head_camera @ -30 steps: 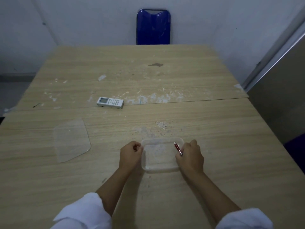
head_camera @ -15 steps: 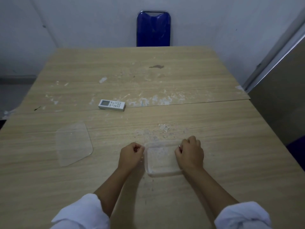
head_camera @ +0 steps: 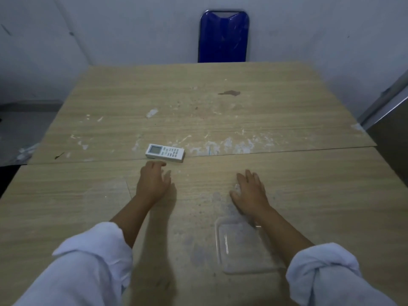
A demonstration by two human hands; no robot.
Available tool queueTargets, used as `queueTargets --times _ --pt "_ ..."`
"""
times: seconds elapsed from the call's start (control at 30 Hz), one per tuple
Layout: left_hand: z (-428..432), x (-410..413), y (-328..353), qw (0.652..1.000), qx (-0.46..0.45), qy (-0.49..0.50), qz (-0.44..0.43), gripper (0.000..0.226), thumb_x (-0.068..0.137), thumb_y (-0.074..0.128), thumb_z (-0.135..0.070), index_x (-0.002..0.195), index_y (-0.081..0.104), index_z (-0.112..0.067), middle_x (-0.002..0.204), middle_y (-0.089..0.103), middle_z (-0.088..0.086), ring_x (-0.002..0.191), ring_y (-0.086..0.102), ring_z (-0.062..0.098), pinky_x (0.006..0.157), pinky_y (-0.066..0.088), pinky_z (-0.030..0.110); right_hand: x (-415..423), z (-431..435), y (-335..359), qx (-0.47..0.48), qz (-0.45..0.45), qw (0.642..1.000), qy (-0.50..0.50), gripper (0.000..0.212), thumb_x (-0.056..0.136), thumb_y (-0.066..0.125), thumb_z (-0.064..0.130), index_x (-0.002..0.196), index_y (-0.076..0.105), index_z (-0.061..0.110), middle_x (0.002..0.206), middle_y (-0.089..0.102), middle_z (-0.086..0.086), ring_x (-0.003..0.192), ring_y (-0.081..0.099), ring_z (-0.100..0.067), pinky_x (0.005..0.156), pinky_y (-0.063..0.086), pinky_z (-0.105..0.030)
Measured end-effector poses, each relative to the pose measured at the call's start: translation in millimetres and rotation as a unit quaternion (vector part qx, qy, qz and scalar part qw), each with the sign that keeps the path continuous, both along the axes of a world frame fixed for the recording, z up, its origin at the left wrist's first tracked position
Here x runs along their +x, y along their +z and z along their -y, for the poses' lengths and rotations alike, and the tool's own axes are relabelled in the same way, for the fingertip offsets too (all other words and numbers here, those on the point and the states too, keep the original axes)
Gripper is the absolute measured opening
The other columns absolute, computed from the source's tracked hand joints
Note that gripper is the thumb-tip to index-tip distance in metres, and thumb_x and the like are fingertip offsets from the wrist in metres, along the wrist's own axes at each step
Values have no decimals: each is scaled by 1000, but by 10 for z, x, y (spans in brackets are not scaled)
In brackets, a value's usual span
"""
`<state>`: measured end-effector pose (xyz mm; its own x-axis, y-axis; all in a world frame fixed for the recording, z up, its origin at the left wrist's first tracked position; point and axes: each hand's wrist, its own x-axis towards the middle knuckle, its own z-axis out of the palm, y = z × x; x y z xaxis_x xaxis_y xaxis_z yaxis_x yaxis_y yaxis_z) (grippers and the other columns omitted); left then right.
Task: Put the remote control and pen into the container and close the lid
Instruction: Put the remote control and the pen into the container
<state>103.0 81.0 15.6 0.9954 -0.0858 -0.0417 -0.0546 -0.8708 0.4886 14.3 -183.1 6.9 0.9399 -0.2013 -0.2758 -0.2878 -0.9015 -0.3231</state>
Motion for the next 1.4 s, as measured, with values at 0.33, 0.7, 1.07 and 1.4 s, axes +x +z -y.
queueTargets --times 0.33,0.7,1.07,1.4 --pt "-133 830 7 972 175 -155 -12 53 87 54 -14 138 39 -10 152 32 15 142 25 31 110 31 47 176 35 -209 -1 -9 1000 -9 64 92 42 45 148 20 22 162 1 -10 148 -3 -34 120 6 -54" --pt "-132 703 -21 987 123 -92 -37 44 86 59 -18 126 47 -1 123 44 27 109 48 42 93 44 49 129 107 -188 41 1 999 -10 66 91 47 45 148 21 22 162 4 -8 149 0 -30 120 6 -49" --pt "505 -581 434 983 15 -180 -8 47 88 59 -21 130 43 -7 123 46 17 107 50 31 91 48 44 -650 366 175 94 41 989 -104 45 94 49 33 132 47 10 136 48 -16 125 44 -33 104 40 -42" --pt "1085 -1447 463 937 108 -331 -6 47 86 54 -33 129 43 -18 123 49 8 106 46 26 87 42 36 -1310 479 89 135 122 957 -227 7 84 60 15 87 65 11 83 66 -8 77 59 -24 60 41 -26"
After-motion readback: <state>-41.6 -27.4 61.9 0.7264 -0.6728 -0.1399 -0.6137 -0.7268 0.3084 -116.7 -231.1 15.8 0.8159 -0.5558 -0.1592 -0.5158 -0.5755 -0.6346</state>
